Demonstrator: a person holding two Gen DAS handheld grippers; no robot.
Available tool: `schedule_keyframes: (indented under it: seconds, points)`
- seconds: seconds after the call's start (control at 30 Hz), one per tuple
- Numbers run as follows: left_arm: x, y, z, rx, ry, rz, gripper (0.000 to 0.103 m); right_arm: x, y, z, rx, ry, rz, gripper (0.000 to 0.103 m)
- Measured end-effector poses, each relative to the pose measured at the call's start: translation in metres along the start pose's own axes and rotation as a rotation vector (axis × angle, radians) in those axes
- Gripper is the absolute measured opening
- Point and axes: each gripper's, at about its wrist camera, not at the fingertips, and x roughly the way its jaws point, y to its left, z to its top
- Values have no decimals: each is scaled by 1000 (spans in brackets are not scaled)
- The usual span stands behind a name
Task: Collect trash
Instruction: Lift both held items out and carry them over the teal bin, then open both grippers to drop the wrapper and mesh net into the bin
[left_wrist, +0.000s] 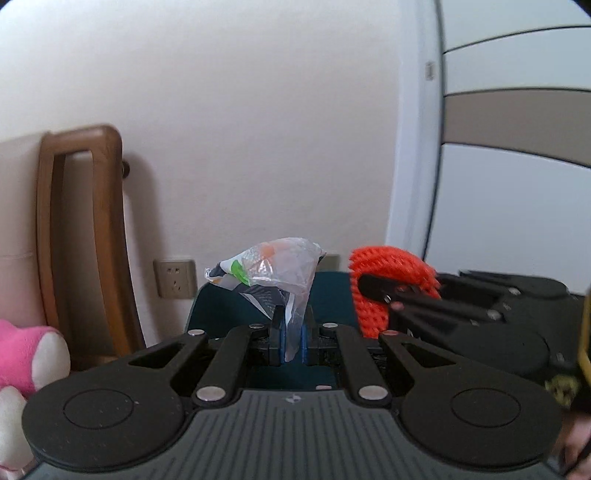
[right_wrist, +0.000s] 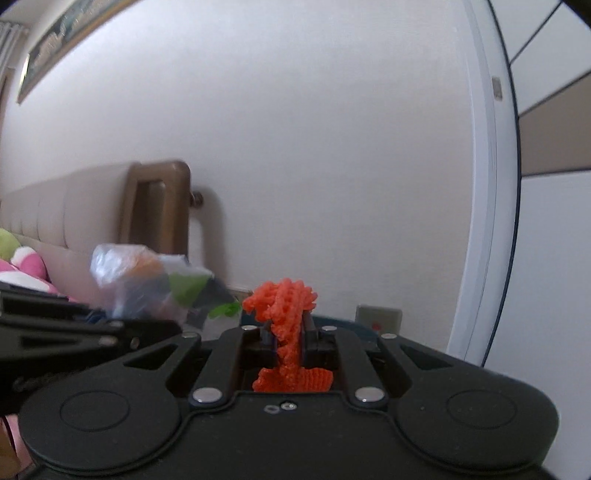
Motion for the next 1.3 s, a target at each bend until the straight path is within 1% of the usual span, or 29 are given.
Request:
schedule_keyframes:
  seconds: [0.07, 0.2, 0.33, 0.47, 0.53, 0.6, 0.7, 0.83, 0.93, 0.97, 1.03, 1.07, 1.1, 1.17, 1.2, 1.23, 1.3]
  points:
    - [16, 1, 2, -9, 27, 16, 7, 11, -2, -4, -4, 37, -10, 9]
    - [49, 2, 5, -25, 107, 45, 7, 28, -4, -12, -24, 110, -27, 9]
    - [69, 5, 8, -61, 163, 35, 7, 37, -3, -17, -50, 174, -31, 9]
    - [82, 1, 7, -35, 233, 64, 7, 43, 0, -19, -64, 222, -32, 9]
    - [87, -3, 4, -11, 266, 71, 7, 46, 0, -21, -59, 255, -14, 9]
    - [88, -7, 2, 4, 273, 84, 7, 50, 2, -21, -68, 265, -19, 12]
    - [91, -5, -1, -18, 307, 92, 7, 50, 4, -23, -73, 279, -13, 14]
    - [98, 0, -5, -36, 348, 102, 8, 47, 7, -25, -85, 290, -13, 22]
    - [101, 4, -8, -59, 375, 92, 10, 43, 9, -25, -98, 284, -16, 37]
    - [101, 5, -9, -63, 379, 91, 11, 44, 10, -25, -103, 286, -17, 36]
    - [100, 4, -10, -57, 374, 88, 15, 42, 10, -25, -114, 287, -20, 38]
    - [99, 4, -10, -54, 367, 92, 17, 40, 9, -26, -116, 282, -26, 43]
    - [98, 4, -10, -53, 361, 98, 23, 38, 7, -26, -113, 276, -36, 47]
    - [99, 6, -10, -60, 353, 108, 40, 37, 1, -26, -100, 261, -51, 59]
    - [98, 8, -11, -67, 344, 109, 46, 37, -2, -26, -91, 256, -52, 61]
    - [98, 9, -10, -69, 335, 113, 53, 36, -5, -26, -82, 250, -48, 62]
    - [96, 10, -10, -71, 314, 106, 57, 32, -12, -25, -68, 238, -41, 64]
